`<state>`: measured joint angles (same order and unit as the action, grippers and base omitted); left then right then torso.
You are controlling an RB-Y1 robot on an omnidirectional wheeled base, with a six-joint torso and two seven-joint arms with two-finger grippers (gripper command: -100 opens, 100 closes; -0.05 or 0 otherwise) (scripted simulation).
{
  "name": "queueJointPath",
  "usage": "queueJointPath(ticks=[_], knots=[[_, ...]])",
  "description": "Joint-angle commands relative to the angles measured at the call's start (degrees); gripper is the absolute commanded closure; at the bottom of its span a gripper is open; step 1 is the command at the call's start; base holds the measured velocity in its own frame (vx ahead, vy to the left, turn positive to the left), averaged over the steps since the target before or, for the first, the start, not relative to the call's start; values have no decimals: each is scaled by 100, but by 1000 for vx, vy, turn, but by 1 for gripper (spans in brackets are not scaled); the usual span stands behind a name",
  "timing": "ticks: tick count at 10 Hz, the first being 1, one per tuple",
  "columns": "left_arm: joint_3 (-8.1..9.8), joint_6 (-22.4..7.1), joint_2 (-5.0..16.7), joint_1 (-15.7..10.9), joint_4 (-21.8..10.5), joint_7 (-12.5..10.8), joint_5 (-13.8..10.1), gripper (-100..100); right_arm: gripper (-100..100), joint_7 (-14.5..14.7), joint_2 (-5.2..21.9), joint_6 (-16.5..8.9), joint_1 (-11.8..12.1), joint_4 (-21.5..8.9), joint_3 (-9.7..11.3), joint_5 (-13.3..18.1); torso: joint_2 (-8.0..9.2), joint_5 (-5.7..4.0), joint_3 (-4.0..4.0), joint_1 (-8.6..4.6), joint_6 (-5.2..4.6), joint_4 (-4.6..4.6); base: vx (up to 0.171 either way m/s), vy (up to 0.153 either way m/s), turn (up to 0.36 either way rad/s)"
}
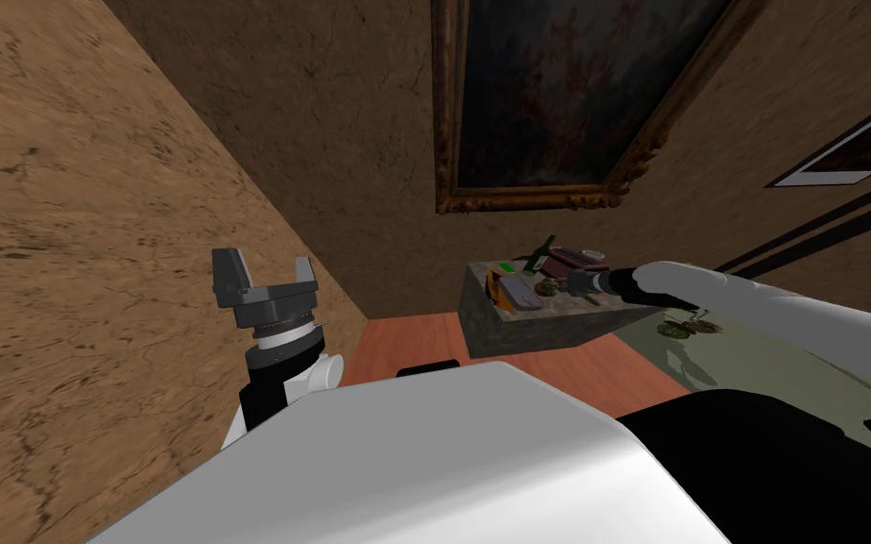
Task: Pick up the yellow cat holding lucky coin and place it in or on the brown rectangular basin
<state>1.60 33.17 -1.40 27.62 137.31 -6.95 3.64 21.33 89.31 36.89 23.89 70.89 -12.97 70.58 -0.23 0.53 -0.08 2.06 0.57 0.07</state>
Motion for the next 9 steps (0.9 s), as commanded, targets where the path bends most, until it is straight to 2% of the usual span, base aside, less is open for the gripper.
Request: queueJointPath(ticks=[1,3,6,7,9], knots=[[0,0,0,0,0,0,0,0,100,-66,163,172,-3,-31,-92,-54,0,0,0,0,0,0,94,221,-36],[0,0,0,0,0,0,0,0,100,-177,437,429,61,-56,-255,-142,2,6,1,12,9,1,65,200,-29],[0,0,0,0,0,0,0,0,100,-298,735,684,130,-69,-381,-227,3,12,1,31,16,1,64,188,-24],[0,0,0,0,0,0,0,0,100,-298,735,684,130,-69,-381,-227,-1,11,0,16,15,1,45,71,-5],[1,0,1,0,0,0,0,0,100,-415,1002,884,189,-64,-450,-283,4,0,2,-28,12,1,61,86,-14]])
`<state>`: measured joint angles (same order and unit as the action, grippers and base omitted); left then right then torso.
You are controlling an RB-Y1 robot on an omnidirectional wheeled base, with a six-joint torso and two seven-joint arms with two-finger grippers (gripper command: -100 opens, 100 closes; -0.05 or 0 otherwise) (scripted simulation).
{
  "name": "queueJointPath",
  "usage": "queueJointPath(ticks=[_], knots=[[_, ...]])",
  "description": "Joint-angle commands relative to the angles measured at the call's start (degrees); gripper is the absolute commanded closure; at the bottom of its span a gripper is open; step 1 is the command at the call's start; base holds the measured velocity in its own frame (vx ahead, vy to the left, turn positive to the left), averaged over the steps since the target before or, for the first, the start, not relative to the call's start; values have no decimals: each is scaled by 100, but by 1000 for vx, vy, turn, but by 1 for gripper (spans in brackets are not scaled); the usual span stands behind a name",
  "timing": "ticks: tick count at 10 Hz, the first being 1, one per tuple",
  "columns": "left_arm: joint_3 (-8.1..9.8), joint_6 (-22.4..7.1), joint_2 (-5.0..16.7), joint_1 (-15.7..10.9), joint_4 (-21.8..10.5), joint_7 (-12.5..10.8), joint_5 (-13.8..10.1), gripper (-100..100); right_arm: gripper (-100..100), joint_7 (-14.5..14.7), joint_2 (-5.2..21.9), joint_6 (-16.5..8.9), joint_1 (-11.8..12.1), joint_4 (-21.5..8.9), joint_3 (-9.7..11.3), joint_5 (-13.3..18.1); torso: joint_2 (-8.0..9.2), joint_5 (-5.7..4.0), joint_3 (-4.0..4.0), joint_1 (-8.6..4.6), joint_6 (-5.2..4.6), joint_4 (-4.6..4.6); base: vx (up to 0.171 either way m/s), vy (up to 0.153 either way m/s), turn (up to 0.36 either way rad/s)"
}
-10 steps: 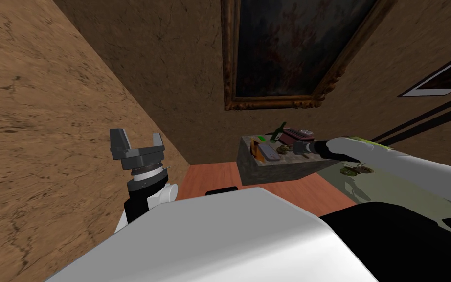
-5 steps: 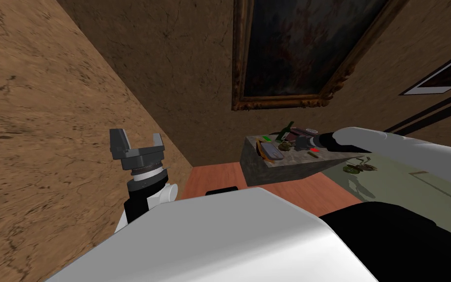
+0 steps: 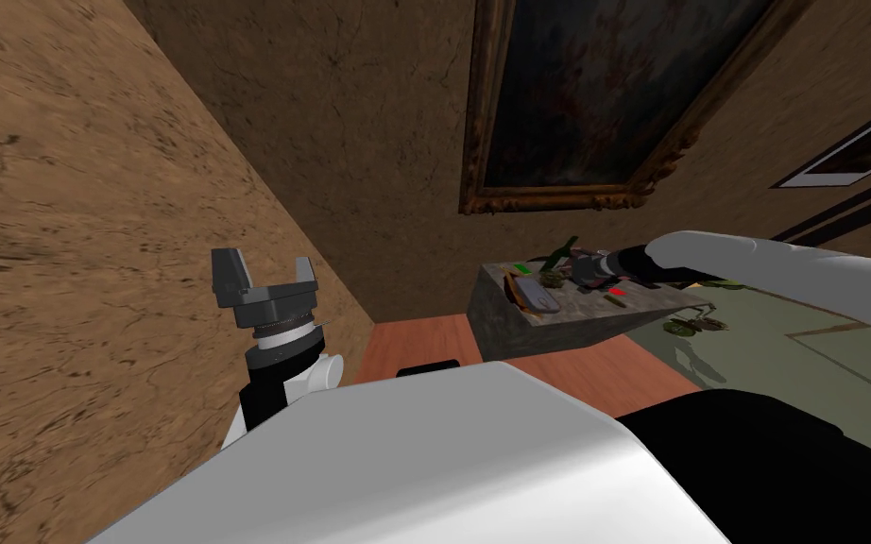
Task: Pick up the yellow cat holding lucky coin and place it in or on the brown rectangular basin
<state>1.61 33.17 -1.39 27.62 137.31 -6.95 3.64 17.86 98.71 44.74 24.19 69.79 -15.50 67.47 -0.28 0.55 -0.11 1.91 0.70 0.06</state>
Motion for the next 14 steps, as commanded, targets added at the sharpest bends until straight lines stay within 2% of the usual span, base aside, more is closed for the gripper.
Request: queueJointPath(ticks=[1,2,5,9,11,12,14], knots=[[0,0,0,0,0,0,0,0,100,-69,63,99,159,45,-197,27,0,0,0,0,0,0,58,88,-17],[0,0,0,0,0,0,0,0,100,-170,260,230,203,65,-215,12,5,0,2,-5,-1,1,76,81,-39],[0,0,0,0,0,0,0,0,100,-394,603,437,266,159,-172,76,-11,3,-6,-15,0,-2,112,47,-55],[1,0,1,1,0,0,0,0,100,-729,1004,658,320,354,2,281,-20,-6,-13,-63,-4,-7,119,-42,-66],[1,0,2,0,0,0,0,0,100,-716,1006,660,307,350,6,288,-17,-10,-12,-72,-4,-8,76,-43,-33],[1,0,1,0,0,0,0,0,-100,-741,1006,682,307,357,1,309,0,-8,-3,-60,-1,-4,8,-5,4],[1,0,1,-1,0,0,0,0,-100,-739,1006,680,307,356,1,307,22,-3,11,-47,-2,2,0,0,0]])
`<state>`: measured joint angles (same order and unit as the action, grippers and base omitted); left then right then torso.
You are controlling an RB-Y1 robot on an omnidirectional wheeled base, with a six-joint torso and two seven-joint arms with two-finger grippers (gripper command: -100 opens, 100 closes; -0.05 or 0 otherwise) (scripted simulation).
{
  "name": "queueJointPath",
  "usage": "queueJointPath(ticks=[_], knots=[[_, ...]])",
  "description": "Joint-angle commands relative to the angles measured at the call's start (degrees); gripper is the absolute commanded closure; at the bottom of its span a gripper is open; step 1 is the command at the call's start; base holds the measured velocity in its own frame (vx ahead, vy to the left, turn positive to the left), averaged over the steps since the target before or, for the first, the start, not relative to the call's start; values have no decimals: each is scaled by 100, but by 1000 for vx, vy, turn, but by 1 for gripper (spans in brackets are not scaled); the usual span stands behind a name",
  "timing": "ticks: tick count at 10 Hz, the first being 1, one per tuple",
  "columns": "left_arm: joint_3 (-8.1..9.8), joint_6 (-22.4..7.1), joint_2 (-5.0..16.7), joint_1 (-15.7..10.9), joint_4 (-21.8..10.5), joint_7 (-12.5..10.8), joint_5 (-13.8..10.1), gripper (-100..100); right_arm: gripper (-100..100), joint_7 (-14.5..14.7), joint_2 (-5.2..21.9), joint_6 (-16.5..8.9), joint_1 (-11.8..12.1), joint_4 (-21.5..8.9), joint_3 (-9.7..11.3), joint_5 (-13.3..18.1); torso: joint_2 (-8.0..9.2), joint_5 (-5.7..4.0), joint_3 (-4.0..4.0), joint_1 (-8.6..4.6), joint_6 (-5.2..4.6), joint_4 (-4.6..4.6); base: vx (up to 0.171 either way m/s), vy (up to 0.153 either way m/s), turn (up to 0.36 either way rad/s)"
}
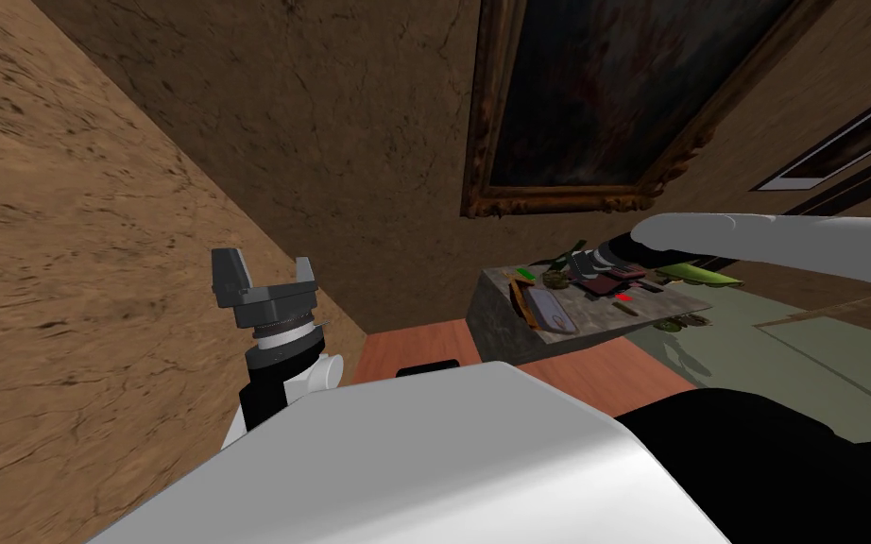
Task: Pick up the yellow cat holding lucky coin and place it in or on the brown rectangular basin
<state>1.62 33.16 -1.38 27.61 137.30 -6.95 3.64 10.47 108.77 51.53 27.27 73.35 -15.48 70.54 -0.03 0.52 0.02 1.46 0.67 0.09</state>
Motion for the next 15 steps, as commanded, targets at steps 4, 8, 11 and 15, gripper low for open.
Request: queueJointPath(ticks=[4,8,11,15], knots=[[0,0,0,0,0,0,0,0,-100,-192,98,79,29,-170,13,-46,3,0,2,1,0,1,-25,-21,90],[0,-1,1,-2,-1,0,0,0,-100,-576,294,236,87,-509,38,-137,69,-9,41,-39,-1,17,-182,-100,270],[0,-1,1,-2,-1,0,0,0,-100,-864,442,353,131,-763,57,-206,58,-6,34,-30,-1,15,-164,-73,230],[1,0,0,0,0,0,0,0,0,-919,422,409,76,-792,54,-145,12,-5,9,-18,-6,5,-59,-30,90]])
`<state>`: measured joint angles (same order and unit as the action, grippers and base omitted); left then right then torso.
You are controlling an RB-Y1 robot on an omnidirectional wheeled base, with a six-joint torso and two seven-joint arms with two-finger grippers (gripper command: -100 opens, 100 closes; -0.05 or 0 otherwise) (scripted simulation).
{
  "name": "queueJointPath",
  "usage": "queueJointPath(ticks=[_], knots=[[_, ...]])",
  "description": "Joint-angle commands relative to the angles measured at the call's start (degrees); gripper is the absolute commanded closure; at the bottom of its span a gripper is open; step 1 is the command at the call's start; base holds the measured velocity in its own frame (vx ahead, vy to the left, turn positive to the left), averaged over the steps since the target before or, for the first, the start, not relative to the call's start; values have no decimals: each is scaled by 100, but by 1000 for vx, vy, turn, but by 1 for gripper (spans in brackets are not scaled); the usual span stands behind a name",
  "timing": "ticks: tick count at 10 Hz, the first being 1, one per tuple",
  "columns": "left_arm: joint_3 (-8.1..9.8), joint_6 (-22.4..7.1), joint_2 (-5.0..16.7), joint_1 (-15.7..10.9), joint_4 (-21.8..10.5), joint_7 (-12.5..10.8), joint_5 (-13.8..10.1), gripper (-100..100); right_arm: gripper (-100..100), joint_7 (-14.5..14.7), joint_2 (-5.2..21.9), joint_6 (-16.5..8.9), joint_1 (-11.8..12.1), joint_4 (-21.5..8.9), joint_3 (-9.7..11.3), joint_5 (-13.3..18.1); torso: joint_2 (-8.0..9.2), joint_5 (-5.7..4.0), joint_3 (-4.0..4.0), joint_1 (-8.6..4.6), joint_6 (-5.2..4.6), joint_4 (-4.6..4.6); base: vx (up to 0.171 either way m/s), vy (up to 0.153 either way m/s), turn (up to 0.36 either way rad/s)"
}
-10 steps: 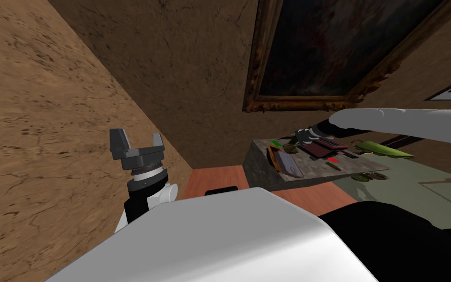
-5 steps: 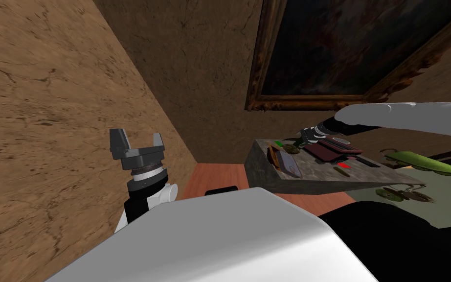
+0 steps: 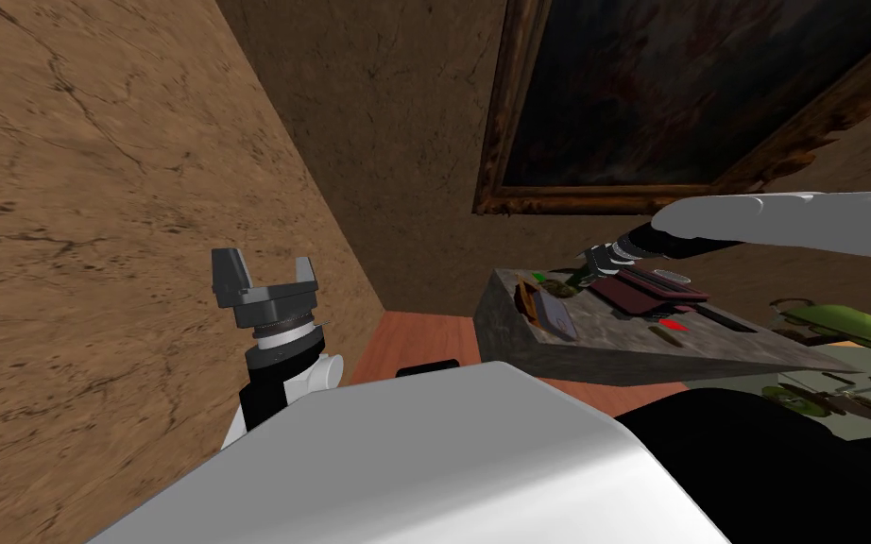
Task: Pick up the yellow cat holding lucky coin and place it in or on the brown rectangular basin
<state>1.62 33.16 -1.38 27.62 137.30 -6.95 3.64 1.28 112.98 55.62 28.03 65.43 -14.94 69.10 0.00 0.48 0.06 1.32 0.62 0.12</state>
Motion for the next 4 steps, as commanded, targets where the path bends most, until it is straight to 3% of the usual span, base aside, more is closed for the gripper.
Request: queueJointPath(ticks=[1,4], knots=[[0,0,0,0,0,0,0,0,0,0,0,0,0,0,0,0,0,0,0,0,0,0,0,0,0],[0,0,0,0,0,0,0,0,0,0,0,0,0,0,0,0,-8,1,-5,3,1,-2,0,0,0]])
